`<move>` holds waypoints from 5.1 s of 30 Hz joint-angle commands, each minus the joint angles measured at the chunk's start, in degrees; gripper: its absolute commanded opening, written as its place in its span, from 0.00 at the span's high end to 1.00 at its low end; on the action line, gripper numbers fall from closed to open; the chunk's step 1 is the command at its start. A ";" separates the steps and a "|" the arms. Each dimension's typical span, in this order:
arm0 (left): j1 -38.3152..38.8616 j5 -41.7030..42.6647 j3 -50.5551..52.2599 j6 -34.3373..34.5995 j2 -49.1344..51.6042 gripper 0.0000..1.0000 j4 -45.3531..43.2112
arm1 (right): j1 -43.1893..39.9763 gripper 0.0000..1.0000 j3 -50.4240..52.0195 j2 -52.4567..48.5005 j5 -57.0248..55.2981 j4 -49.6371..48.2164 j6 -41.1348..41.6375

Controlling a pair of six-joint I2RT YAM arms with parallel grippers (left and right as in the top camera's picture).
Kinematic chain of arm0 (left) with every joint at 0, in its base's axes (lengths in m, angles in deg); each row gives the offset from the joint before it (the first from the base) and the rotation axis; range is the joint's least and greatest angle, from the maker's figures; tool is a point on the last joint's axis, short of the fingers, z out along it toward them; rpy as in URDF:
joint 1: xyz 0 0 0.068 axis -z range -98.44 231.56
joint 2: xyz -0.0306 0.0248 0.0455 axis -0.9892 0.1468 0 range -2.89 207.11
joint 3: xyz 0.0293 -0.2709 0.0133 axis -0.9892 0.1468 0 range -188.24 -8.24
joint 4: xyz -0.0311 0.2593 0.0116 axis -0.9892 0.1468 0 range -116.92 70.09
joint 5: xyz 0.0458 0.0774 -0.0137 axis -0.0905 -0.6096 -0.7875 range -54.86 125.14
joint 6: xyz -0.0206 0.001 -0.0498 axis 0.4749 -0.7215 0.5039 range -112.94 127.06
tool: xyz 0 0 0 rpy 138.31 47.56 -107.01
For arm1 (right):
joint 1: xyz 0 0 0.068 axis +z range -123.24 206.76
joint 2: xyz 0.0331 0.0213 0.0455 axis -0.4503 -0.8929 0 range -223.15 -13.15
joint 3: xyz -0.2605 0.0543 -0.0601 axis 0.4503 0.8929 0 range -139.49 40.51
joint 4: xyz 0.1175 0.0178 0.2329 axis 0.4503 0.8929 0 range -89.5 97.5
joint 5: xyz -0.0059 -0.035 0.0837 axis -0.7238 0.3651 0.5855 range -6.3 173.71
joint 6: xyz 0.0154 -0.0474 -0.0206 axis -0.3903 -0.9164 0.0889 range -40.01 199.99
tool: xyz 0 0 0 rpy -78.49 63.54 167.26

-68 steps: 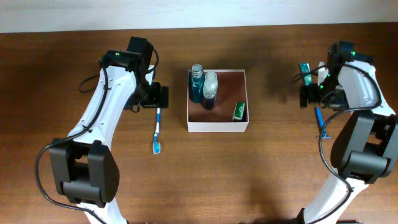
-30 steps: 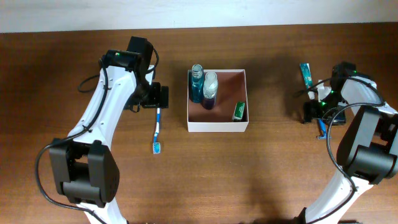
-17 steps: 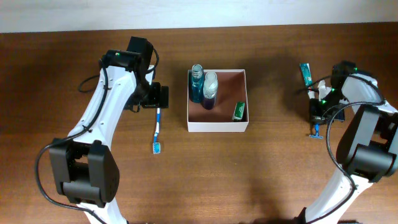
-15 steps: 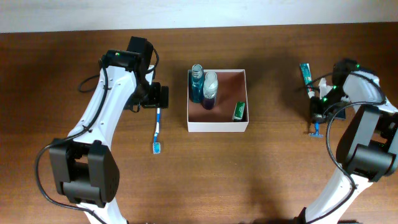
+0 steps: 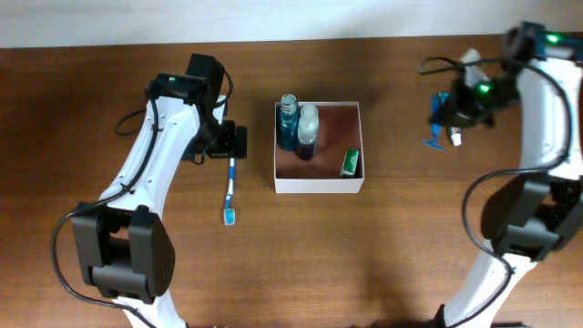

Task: Pack container
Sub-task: 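Lower the razor into the box and open the right gripper, then move the right gripper over the teal toothpaste tube and grasp it, then lift the toothpaste tube and carry it over the box, then lower the toothpaste tube into the box beside the soap bar and release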

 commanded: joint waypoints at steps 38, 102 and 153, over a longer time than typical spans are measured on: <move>-0.02 0.00 0.26 -0.11 -0.87 0.01 -0.11 | 5.55 0.25 -1.03 -0.79 -20.46 -17.84 7.52; -0.02 0.00 0.26 -0.11 -0.87 0.01 -0.11 | 0.66 0.89 -3.37 -20.50 -29.77 -25.81 -0.22; -0.02 0.00 0.26 -0.11 -0.87 0.01 -0.11 | 28.81 0.96 -37.75 -17.33 -15.10 7.21 41.20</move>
